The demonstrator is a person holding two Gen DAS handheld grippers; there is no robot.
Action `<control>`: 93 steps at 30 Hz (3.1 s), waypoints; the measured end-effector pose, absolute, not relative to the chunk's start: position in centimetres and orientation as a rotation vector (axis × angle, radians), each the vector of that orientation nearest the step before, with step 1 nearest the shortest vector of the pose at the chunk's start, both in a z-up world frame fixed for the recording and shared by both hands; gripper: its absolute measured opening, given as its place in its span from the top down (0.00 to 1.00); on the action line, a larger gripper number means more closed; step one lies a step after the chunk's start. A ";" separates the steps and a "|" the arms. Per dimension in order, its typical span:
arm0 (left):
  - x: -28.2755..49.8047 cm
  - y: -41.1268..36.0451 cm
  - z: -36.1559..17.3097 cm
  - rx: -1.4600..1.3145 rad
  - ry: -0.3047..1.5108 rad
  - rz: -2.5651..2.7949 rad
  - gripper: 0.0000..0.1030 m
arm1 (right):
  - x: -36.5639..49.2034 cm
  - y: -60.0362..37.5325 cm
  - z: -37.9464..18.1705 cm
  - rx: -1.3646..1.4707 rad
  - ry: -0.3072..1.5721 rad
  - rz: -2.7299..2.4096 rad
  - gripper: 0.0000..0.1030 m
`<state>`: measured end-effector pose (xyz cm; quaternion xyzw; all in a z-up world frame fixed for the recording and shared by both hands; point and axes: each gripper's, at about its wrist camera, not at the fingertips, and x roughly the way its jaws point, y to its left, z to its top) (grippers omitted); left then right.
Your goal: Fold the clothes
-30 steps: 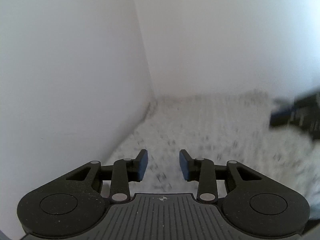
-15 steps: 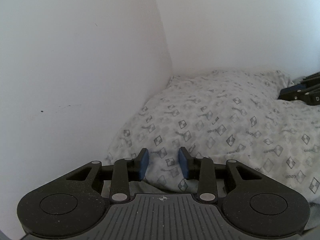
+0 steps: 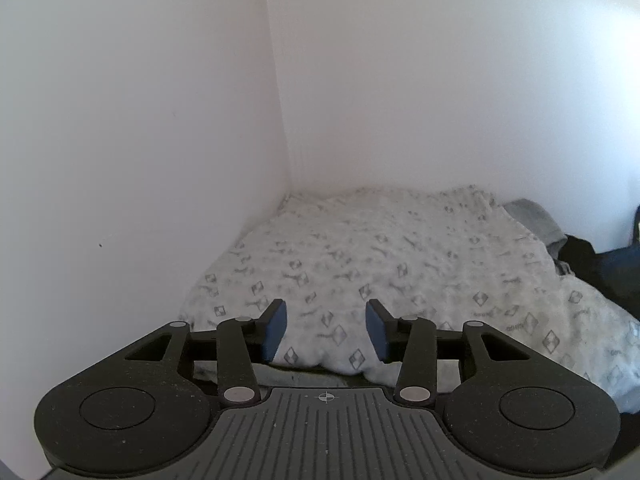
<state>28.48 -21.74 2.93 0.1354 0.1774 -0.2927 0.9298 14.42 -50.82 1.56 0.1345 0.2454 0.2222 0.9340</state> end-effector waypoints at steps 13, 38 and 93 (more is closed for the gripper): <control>26.3 -21.3 4.5 0.233 0.360 -0.703 0.38 | 15.9 -46.4 0.3 0.292 0.606 0.369 0.51; 24.2 -29.4 3.7 0.340 0.541 -0.869 0.61 | 10.6 -44.8 0.0 0.015 0.476 0.420 0.58; 26.0 -31.8 7.9 0.326 0.476 -0.836 0.97 | 17.3 -44.4 3.1 -0.103 0.406 0.501 0.87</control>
